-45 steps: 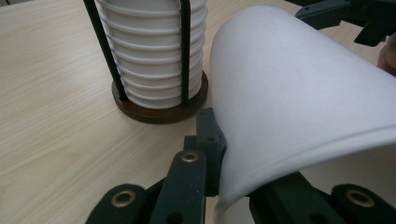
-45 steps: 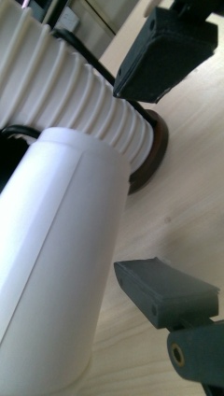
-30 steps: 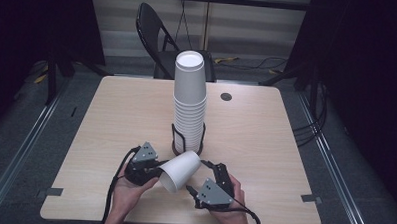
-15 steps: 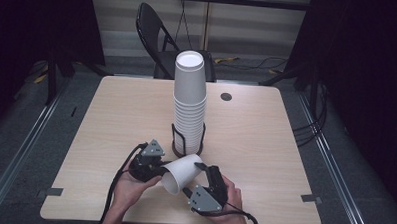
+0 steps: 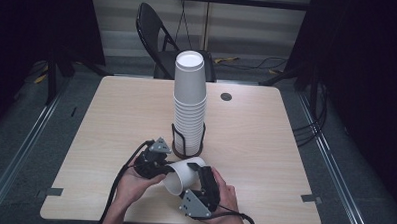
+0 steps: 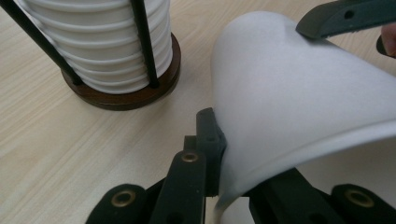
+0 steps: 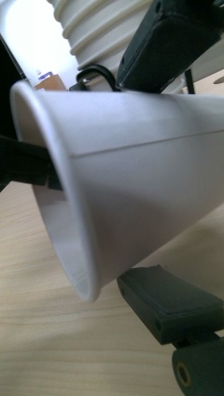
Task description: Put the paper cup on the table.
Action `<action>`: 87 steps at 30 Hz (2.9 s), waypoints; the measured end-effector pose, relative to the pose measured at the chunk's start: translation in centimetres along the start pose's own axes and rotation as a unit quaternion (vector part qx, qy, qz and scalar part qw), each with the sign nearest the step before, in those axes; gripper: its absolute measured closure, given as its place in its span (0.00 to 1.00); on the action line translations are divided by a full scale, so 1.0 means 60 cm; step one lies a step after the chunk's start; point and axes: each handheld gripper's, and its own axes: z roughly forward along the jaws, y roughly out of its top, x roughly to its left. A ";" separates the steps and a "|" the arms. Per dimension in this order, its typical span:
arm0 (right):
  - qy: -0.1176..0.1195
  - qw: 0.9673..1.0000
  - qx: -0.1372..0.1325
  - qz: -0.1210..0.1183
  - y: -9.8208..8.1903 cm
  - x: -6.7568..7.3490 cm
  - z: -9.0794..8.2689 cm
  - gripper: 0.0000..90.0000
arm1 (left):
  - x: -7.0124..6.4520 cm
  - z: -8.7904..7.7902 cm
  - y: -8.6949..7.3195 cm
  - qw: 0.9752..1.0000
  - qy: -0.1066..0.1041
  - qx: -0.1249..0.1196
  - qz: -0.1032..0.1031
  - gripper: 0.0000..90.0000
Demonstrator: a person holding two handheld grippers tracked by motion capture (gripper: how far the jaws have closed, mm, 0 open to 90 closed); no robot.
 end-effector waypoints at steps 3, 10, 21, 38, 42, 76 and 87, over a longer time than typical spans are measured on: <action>0.000 1.000 -0.007 0.002 0.004 -0.002 0.003 0.08 | -0.004 0.002 0.004 1.000 -0.011 -0.002 0.000 0.96; 0.002 1.000 -0.014 0.009 0.006 -0.006 0.009 0.08 | -0.005 0.001 0.009 1.000 -0.005 -0.001 -0.005 0.97; 0.009 1.000 -0.029 0.006 0.012 -0.005 0.013 0.08 | -0.010 0.011 0.012 1.000 -0.022 -0.007 -0.007 0.97; 0.023 0.997 -0.047 0.065 0.009 -0.018 0.009 0.13 | -0.003 0.010 -0.002 0.997 -0.030 -0.057 -0.033 0.93; 0.020 0.995 -0.054 0.087 0.007 -0.026 0.008 0.13 | -0.002 0.008 -0.008 0.997 -0.021 -0.071 -0.035 0.88; 0.036 0.973 -0.050 0.225 -0.036 -0.055 0.008 0.13 | 0.004 -0.004 -0.050 0.969 0.068 -0.226 -0.078 0.27; 0.029 0.963 -0.043 0.265 -0.056 -0.061 0.004 0.13 | 0.007 -0.009 -0.065 0.959 0.096 -0.250 -0.091 0.17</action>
